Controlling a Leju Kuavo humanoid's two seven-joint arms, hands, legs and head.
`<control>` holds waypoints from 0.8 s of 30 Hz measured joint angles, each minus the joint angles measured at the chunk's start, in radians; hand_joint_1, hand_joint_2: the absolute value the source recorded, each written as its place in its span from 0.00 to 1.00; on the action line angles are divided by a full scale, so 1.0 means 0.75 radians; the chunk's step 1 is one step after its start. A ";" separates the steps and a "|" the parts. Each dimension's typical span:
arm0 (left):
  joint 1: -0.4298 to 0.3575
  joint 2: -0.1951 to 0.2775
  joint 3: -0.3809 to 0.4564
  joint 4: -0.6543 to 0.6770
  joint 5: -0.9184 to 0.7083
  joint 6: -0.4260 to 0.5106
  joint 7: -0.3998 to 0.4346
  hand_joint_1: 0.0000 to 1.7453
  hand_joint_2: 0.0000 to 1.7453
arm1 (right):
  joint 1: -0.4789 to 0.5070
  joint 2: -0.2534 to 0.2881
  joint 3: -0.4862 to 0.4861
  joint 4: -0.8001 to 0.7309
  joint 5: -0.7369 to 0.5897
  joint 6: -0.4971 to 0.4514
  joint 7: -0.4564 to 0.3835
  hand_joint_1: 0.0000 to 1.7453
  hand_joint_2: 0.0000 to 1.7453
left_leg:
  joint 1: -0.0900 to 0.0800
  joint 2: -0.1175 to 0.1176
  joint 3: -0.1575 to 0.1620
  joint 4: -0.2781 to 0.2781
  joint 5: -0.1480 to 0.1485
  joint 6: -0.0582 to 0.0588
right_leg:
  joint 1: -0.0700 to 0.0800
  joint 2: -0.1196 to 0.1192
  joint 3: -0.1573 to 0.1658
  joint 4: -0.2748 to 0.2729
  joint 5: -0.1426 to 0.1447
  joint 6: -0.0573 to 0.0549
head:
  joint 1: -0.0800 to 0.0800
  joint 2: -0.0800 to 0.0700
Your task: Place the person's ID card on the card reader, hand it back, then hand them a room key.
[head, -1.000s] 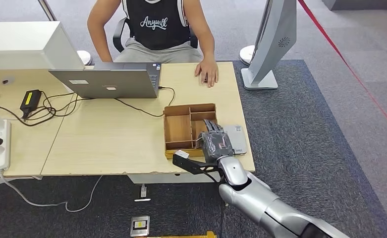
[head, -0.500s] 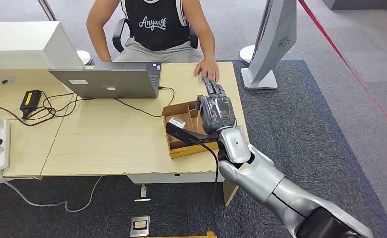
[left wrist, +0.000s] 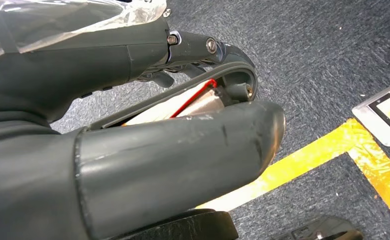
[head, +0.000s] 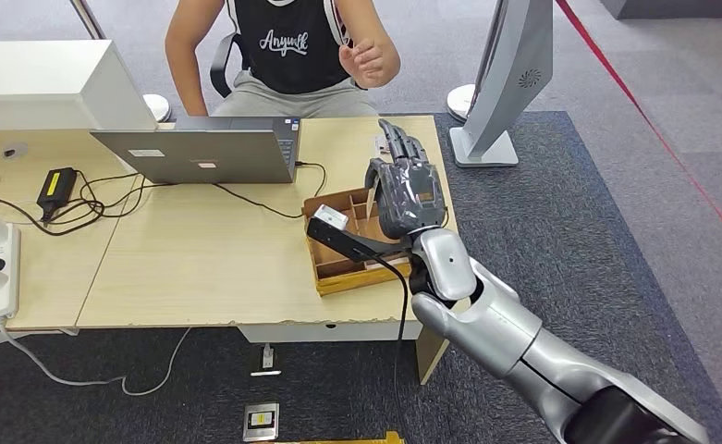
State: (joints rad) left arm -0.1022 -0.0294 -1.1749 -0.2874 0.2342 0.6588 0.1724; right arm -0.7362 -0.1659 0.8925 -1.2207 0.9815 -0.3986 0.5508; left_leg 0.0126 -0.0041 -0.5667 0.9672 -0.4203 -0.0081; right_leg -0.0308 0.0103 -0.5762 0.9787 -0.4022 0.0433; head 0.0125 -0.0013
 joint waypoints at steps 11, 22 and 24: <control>0.000 0.000 0.000 0.000 0.001 0.000 0.003 0.00 0.00 | -0.001 -0.003 0.000 -0.014 -0.008 0.041 -0.001 1.00 1.00 | 0.000 0.000 -0.001 0.000 0.000 0.000 | 0.000 0.000 0.000 0.000 0.000 0.000 | 0.000 0.000; -0.016 0.000 -0.012 0.000 -0.053 -0.014 0.017 0.00 0.00 | -0.280 0.105 0.068 0.339 0.004 0.313 -0.039 1.00 1.00 | 0.000 -0.001 -0.002 0.000 0.001 0.000 | 0.000 0.000 -0.001 0.001 0.000 0.000 | 0.000 0.000; -0.020 0.000 -0.015 0.000 -0.057 -0.016 0.018 0.00 0.00 | -0.365 0.137 0.091 0.442 0.022 0.315 -0.019 1.00 1.00 | 0.000 -0.001 -0.002 0.000 0.001 0.000 | 0.000 0.000 -0.001 0.001 0.000 0.000 | 0.000 0.000</control>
State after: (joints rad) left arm -0.1176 -0.0294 -1.1865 -0.2876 0.1917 0.6472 0.1856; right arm -1.0098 -0.0630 0.9608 -0.8890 0.9978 -0.1620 0.5362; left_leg 0.0128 -0.0046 -0.5679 0.9672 -0.4197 -0.0082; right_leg -0.0307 0.0101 -0.5767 0.9794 -0.4020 0.0433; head 0.0123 -0.0013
